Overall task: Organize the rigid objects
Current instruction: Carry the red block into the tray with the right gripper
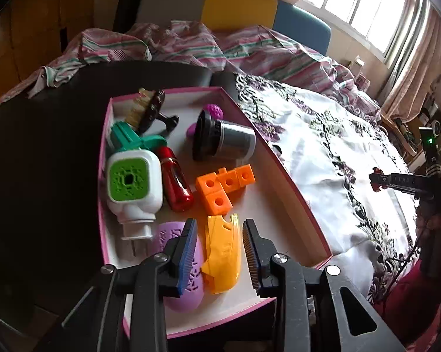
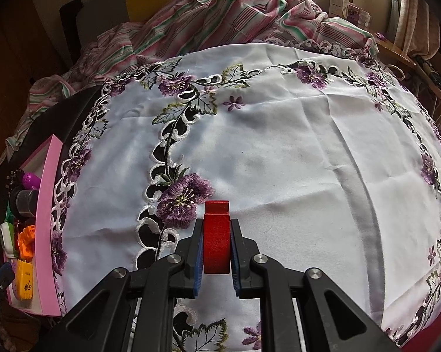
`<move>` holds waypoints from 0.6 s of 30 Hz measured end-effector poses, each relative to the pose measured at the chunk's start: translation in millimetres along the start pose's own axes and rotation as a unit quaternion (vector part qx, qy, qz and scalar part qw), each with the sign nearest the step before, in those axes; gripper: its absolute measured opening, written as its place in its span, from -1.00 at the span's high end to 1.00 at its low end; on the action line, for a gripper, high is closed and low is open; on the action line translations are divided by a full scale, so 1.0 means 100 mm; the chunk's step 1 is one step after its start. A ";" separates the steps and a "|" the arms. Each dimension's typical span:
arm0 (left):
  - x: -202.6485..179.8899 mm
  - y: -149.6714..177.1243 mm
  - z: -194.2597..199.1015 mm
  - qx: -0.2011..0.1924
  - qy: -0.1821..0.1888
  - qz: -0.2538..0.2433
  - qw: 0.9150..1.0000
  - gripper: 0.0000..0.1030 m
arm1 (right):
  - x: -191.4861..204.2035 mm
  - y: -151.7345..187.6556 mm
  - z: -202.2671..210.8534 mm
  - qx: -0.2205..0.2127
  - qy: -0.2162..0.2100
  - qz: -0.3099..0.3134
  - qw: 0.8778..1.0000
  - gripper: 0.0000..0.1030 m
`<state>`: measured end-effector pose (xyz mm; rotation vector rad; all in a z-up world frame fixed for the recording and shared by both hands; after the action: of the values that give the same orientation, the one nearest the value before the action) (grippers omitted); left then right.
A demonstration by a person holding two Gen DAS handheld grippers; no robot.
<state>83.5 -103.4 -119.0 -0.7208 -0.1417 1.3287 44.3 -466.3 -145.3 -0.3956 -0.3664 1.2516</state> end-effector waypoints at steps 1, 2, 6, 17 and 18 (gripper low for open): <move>0.00 -0.02 0.03 -0.004 -0.003 0.001 1.000 0.28 | -0.01 0.00 0.00 -0.001 0.000 -0.001 1.000 0.72; 0.01 -0.03 0.06 -0.009 -0.008 0.004 1.000 0.25 | -0.01 0.00 0.01 -0.002 0.001 -0.002 1.000 0.72; 0.09 -0.08 0.18 -0.023 -0.030 0.012 0.999 0.23 | 0.00 -0.03 0.06 -0.015 -0.007 -0.002 1.000 0.72; 0.32 -0.13 0.42 -0.050 -0.063 0.028 0.996 0.19 | 0.48 -0.07 0.27 -0.051 -0.076 0.055 0.994 0.73; 0.32 -0.13 0.43 -0.050 -0.063 0.029 0.996 0.19 | 0.57 -0.06 0.30 -0.052 -0.085 0.062 0.993 0.73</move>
<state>81.8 -58.1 -87.9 -0.7310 -0.2913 1.4312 50.4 -410.5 -113.1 -0.4065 -0.5600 1.3947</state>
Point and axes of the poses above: each gripper's, at about its wrist camera, not at the fingertips, and z roughly against the way its jaws point, x to its left, y to its underside, the point moved 6 cm from there along -z, roughly the way its jaws point, and after that the axes turned 9 degrees about z, right-handed, at the moved point
